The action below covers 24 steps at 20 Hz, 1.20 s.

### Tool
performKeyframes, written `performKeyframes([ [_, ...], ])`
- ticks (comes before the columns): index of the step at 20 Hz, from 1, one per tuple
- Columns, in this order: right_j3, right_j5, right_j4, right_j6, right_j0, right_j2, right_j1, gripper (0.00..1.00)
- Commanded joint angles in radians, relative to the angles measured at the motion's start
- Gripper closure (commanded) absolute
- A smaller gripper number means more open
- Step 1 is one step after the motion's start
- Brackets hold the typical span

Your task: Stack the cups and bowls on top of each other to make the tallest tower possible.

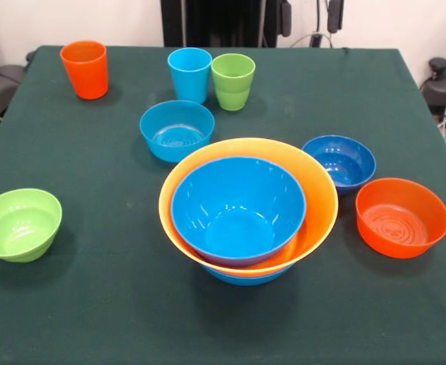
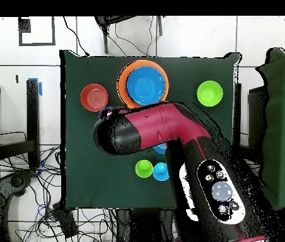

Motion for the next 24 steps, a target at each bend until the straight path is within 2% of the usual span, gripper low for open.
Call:
performKeyframes([
  [1,0.064,-0.054,-0.004,0.067,0.012,-0.054,0.067,0.00],
  [24,0.086,-0.066,-0.024,0.039,-0.004,-0.058,0.060,0.00],
])
